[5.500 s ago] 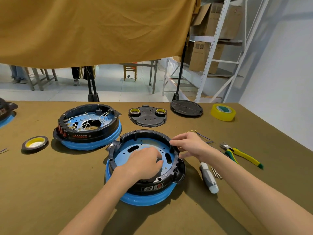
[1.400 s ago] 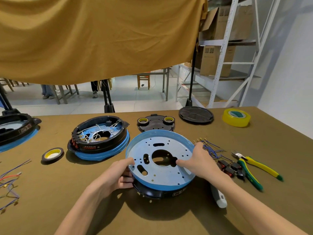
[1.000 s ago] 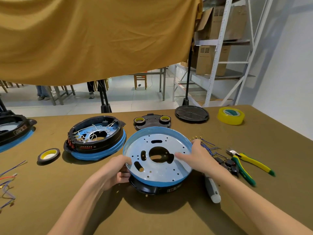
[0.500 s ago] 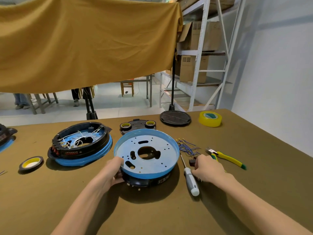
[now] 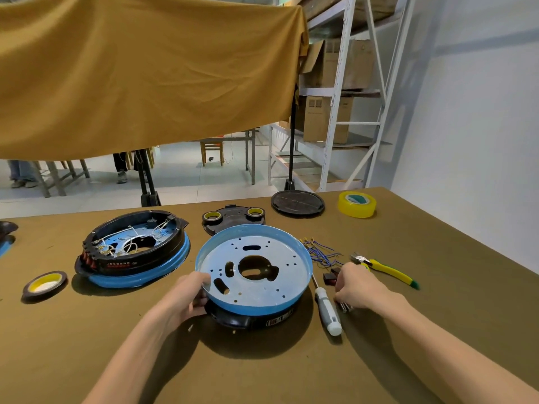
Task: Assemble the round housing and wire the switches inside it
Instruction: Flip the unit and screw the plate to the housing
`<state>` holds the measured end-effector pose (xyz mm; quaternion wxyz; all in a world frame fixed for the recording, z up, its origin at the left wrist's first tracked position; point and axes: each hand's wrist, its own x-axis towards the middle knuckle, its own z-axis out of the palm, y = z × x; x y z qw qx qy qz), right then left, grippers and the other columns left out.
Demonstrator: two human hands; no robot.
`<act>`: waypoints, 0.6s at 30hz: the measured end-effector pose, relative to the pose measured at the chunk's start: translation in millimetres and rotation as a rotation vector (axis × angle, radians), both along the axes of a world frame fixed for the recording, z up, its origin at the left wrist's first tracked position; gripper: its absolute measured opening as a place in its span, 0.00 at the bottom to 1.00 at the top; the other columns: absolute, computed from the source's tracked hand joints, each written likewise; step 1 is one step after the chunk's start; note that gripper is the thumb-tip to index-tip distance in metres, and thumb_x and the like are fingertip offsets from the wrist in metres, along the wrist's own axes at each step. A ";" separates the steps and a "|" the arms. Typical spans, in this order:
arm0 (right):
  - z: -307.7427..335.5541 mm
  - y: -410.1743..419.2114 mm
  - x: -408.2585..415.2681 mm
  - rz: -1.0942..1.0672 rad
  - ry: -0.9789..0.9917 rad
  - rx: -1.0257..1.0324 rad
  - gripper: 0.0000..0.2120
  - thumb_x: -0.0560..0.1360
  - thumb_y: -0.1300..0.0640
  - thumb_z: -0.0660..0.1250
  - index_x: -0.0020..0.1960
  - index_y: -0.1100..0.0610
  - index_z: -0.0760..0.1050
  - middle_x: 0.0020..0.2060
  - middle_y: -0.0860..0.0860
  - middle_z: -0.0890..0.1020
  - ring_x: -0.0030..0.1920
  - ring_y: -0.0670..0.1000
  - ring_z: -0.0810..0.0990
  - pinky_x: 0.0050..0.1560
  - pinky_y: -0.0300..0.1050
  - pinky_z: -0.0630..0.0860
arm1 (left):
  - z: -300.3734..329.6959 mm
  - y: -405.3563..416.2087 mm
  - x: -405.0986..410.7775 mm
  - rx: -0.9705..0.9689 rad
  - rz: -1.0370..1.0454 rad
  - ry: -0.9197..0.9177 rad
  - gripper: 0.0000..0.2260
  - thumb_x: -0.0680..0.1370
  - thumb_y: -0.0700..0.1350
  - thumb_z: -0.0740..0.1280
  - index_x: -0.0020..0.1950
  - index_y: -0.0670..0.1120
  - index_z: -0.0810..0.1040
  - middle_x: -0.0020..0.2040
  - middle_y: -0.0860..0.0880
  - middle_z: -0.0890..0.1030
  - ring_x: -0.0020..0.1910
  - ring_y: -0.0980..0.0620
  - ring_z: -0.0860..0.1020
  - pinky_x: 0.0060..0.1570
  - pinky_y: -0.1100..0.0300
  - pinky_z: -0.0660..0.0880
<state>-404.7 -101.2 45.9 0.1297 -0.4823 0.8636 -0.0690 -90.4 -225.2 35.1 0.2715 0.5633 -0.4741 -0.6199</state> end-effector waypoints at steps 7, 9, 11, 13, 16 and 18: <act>0.8 -1.3 -0.9 -0.005 -0.105 -0.091 0.04 0.77 0.57 0.72 0.44 0.56 0.83 0.43 0.52 0.86 0.38 0.46 0.81 0.33 0.37 0.75 | 0.2 -4.2 -0.3 0.007 -0.026 -0.008 0.04 0.79 0.36 0.62 0.50 0.45 0.71 0.43 0.42 0.73 0.44 0.46 0.73 0.41 0.51 0.78; 7.0 -0.3 4.8 -0.017 -0.142 -0.227 0.06 0.78 0.58 0.72 0.42 0.56 0.83 0.39 0.51 0.86 0.38 0.46 0.82 0.35 0.38 0.76 | 1.3 -3.4 -0.2 0.002 -0.032 -0.007 0.04 0.79 0.36 0.62 0.50 0.45 0.71 0.45 0.41 0.73 0.47 0.45 0.73 0.42 0.51 0.78; 17.8 -0.3 14.5 -0.016 -0.208 -0.416 0.06 0.77 0.59 0.72 0.42 0.55 0.83 0.35 0.49 0.86 0.37 0.47 0.84 0.38 0.41 0.80 | 1.8 -2.5 1.3 -0.001 -0.045 -0.010 0.04 0.78 0.37 0.63 0.51 0.45 0.71 0.48 0.39 0.75 0.49 0.44 0.74 0.46 0.50 0.80; 32.8 -3.0 30.7 0.029 -0.312 -0.589 0.04 0.77 0.59 0.72 0.43 0.54 0.83 0.34 0.48 0.86 0.36 0.47 0.85 0.39 0.42 0.82 | 3.0 -2.8 4.3 0.005 -0.054 -0.011 0.05 0.78 0.37 0.64 0.53 0.44 0.72 0.50 0.38 0.75 0.49 0.43 0.75 0.47 0.51 0.81; 51.5 -16.6 65.1 0.186 -0.465 -0.732 0.03 0.77 0.60 0.73 0.48 0.54 0.85 0.35 0.47 0.86 0.37 0.45 0.86 0.37 0.38 0.81 | 4.2 -7.2 9.3 0.019 -0.081 -0.011 0.09 0.78 0.38 0.66 0.57 0.42 0.72 0.51 0.38 0.76 0.48 0.44 0.76 0.45 0.53 0.82; 53.8 -30.8 91.1 0.299 -0.548 -0.735 0.04 0.77 0.62 0.73 0.50 0.57 0.86 0.36 0.49 0.87 0.38 0.46 0.86 0.38 0.39 0.82 | 7.0 -8.5 10.7 0.020 -0.120 -0.032 0.08 0.78 0.39 0.66 0.56 0.43 0.73 0.51 0.38 0.77 0.47 0.44 0.77 0.41 0.55 0.82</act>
